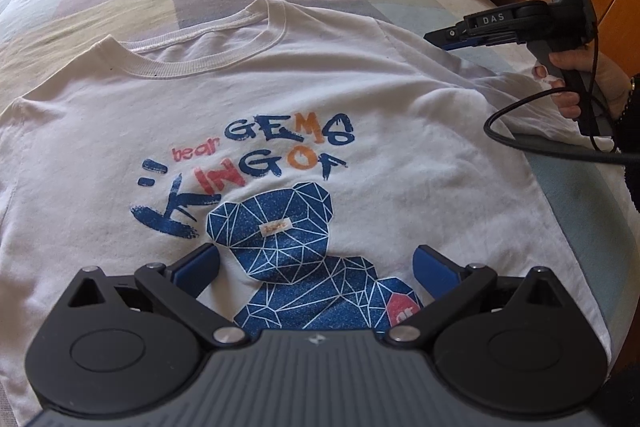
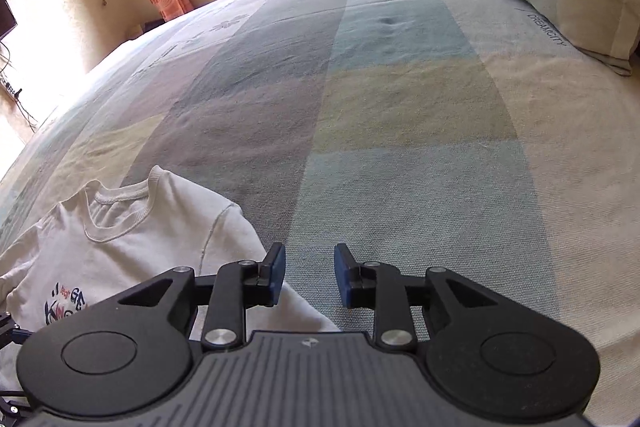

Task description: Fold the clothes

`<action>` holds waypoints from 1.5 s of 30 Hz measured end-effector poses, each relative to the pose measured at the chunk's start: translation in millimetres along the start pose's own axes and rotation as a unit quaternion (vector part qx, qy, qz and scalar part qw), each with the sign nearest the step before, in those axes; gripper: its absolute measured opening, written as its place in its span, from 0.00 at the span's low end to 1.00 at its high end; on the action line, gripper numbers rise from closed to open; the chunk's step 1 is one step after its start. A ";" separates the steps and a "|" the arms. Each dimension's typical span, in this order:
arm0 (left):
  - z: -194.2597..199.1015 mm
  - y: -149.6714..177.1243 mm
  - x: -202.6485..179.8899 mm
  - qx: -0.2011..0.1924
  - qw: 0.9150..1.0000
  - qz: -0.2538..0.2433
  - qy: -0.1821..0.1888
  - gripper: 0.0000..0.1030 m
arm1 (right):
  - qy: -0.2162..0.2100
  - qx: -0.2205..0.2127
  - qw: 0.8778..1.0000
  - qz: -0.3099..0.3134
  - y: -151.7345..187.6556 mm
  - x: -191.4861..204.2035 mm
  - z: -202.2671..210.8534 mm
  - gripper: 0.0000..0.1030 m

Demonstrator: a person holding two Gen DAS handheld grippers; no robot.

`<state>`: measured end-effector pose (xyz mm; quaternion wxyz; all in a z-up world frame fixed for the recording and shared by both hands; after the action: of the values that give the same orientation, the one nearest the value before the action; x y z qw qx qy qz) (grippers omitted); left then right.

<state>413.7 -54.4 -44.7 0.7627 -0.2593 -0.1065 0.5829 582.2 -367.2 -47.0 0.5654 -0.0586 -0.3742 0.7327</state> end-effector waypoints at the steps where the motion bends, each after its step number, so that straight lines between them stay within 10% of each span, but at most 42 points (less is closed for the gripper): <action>1: 0.0 0.1 0.4 -0.001 1.000 0.000 0.001 0.99 | 0.002 0.004 1.000 0.013 4.3 4.5 -4.1 0.34; 9: -1.7 -0.6 -0.4 -0.002 1.000 -0.007 -0.002 0.99 | 0.045 0.015 0.986 0.162 35.1 58.5 -5.6 0.54; 23: -1.3 0.6 2.1 -0.005 1.000 -0.006 0.003 0.99 | -0.034 -0.051 0.998 -0.016 -7.1 -5.2 14.6 0.52; 31: -2.4 -0.4 1.5 -0.006 1.000 -0.012 -0.001 0.99 | 0.017 0.003 0.994 0.109 13.8 35.2 -8.7 0.50; 41: -2.5 0.6 0.7 -0.008 1.000 -0.020 -0.004 0.99 | 0.043 0.011 0.986 0.160 19.1 60.7 -11.2 0.06; 45: -2.5 0.0 1.8 -0.008 1.000 -0.016 -0.001 0.99 | 0.123 -0.049 0.976 0.171 5.9 59.6 -7.2 0.06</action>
<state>415.4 -53.4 -47.0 0.7695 -0.2637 -0.1159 0.5700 560.1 -312.2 -35.7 0.4698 -0.2387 -0.3219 0.7866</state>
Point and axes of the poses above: each gripper's, at about its wrist camera, not at the fingertips, and z roughly against the way its jaws point, x to its left, y to its underside, the point moved 1 cm from there along -z, roughly the way its jaws point, and after that the axes turned 3 degrees about -y, right-handed, at the moved point
